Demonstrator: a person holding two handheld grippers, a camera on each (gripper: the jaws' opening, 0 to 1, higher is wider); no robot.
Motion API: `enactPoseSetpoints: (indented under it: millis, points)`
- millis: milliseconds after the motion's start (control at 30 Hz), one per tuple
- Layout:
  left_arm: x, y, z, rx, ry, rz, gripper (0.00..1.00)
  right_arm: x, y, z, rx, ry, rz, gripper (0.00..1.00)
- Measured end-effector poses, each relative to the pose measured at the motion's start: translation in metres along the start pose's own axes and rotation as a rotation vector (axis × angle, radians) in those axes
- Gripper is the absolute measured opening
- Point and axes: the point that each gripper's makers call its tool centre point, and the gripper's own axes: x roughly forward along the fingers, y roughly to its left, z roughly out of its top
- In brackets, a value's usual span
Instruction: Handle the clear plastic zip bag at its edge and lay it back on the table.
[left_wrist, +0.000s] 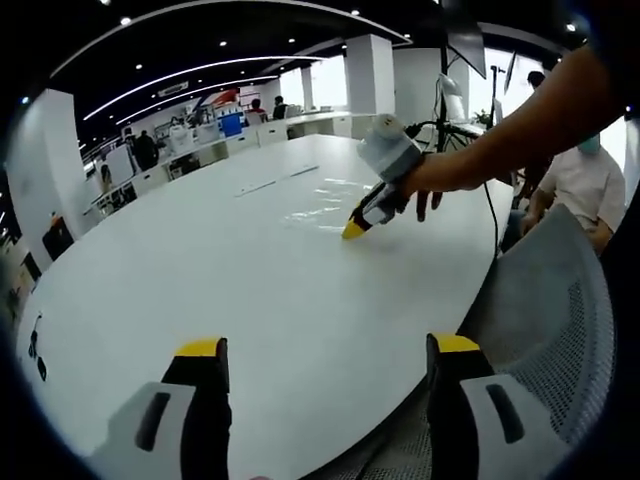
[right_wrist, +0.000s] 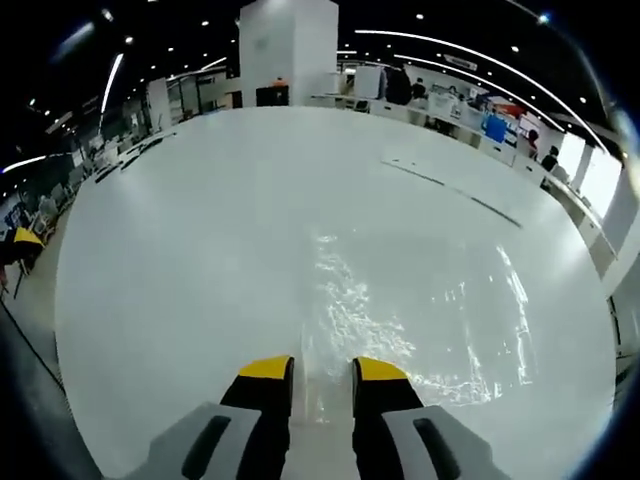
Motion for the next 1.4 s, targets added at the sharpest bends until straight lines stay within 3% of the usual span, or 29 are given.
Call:
enactPoseSetpoints:
  millis: [67, 167, 233, 367, 500, 733, 1067, 1400]
  points:
    - [0.002, -0.001, 0.0, 0.012, 0.004, -0.004, 0.8, 0.0, 0.002, -0.001, -0.005, 0.007, 0.002, 0.17]
    - [0.004, -0.002, 0.001, 0.021, 0.006, -0.009, 0.79, -0.003, 0.001, -0.009, -0.067, 0.061, 0.006, 0.0]
    - [0.005, -0.003, 0.002, 0.023, 0.004, -0.012, 0.79, -0.003, 0.004, -0.007, -0.079, 0.036, 0.018, 0.0]
    - [0.006, -0.006, 0.005, 0.042, 0.006, -0.022, 0.79, -0.005, 0.009, -0.009, -0.178, 0.05, 0.075, 0.0]
    - [0.008, -0.008, 0.003, 0.072, 0.021, -0.03, 0.78, -0.01, 0.011, -0.012, -0.129, 0.04, 0.091, 0.0]
    - [0.008, -0.006, 0.006, 0.062, 0.012, -0.031, 0.77, -0.021, 0.022, -0.007, -0.173, 0.026, 0.154, 0.0]
    - [0.013, -0.006, 0.004, 0.083, 0.025, -0.051, 0.76, -0.035, 0.039, 0.0, -0.32, 0.008, 0.26, 0.0]
    - [0.02, -0.002, 0.013, 0.113, 0.024, -0.059, 0.75, -0.072, 0.058, 0.016, -0.42, -0.064, 0.325, 0.0]
